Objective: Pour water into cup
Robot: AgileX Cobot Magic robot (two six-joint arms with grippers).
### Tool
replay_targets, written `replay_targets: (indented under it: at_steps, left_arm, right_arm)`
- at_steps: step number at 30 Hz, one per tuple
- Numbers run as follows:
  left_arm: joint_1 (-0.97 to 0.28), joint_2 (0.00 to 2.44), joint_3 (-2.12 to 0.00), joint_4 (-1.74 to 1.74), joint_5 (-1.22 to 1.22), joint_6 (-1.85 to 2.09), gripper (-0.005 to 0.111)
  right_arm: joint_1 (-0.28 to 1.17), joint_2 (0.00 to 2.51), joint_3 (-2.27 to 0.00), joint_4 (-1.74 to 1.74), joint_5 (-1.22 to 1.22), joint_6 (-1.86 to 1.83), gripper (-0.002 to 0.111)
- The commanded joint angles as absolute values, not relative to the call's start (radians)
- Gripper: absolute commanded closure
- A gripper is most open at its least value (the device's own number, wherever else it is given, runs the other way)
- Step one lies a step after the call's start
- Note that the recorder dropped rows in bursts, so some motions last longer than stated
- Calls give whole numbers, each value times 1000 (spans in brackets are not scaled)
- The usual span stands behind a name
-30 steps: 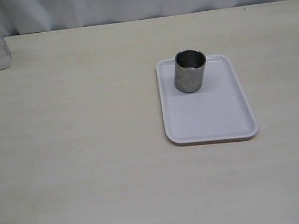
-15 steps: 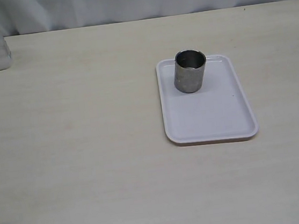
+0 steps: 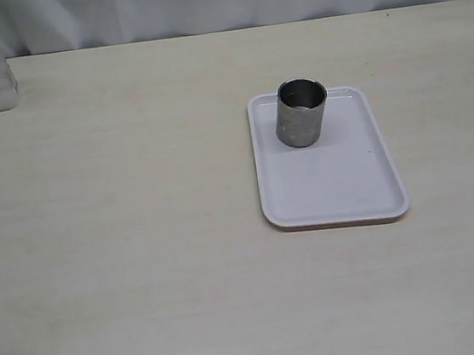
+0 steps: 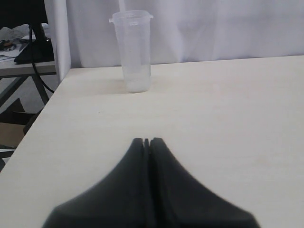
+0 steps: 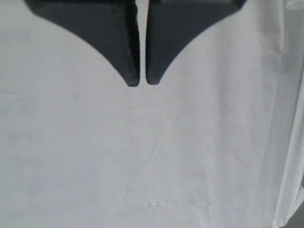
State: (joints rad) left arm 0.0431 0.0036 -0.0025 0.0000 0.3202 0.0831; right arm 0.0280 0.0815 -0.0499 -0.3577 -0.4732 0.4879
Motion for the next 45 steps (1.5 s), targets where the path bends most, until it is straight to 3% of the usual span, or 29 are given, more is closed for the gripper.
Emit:
replay_targets:
  at_steps: [1,13,20,26,45]
  left_arm:
    - [34,0,0,0,309,78,107]
    - [34,0,0,0,309,78,107]
    - [34,0,0,0,309,78,107]
    - [34,0,0,0,309,78,107]
    - [34,0,0,0,309,78,107]
  right_arm:
    - [26,50,0,-154,-506,287,104]
    - [26,0,0,-120,-199,81,104]
    - [26,0,0,-116,155,56,104]
    - [26,0,0,-106,315,56,104]
    - [26,0,0,-106,342,45,104]
